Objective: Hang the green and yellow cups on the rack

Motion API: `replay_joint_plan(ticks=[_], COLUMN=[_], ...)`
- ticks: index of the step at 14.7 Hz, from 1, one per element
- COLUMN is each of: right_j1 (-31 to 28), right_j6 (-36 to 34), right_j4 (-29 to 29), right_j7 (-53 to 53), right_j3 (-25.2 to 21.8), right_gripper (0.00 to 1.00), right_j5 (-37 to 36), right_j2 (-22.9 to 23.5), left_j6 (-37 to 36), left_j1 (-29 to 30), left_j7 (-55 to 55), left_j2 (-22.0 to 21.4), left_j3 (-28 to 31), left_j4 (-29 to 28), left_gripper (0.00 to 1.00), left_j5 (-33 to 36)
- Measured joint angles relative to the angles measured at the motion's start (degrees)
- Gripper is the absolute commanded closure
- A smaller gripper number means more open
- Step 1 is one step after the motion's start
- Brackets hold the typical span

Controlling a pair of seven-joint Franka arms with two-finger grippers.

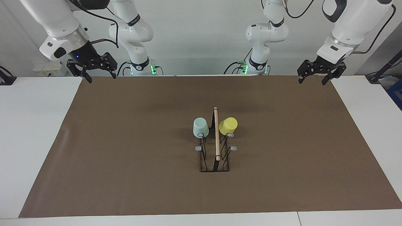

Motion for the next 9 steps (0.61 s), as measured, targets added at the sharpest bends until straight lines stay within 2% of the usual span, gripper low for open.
replay_joint_plan(ticks=[3, 9], right_j1=[2.11, 2.86], right_j6=[4.23, 5.26], right_j4=[-0.92, -1.48], right_j7=[-0.28, -2.22], right_j3=[-1.43, -2.44], right_gripper=[0.0, 0.0], right_j5=[-3.85, -3.94], right_j2=[0.67, 1.24], left_j6=[0.0, 0.0], left_j1=[0.0, 0.0], left_j7=[0.0, 0.0], left_j2=[0.0, 0.0], left_j3=[0.0, 0.0], left_j4=[0.0, 0.0], left_gripper=[0.0, 0.0], left_j5=[0.0, 0.0])
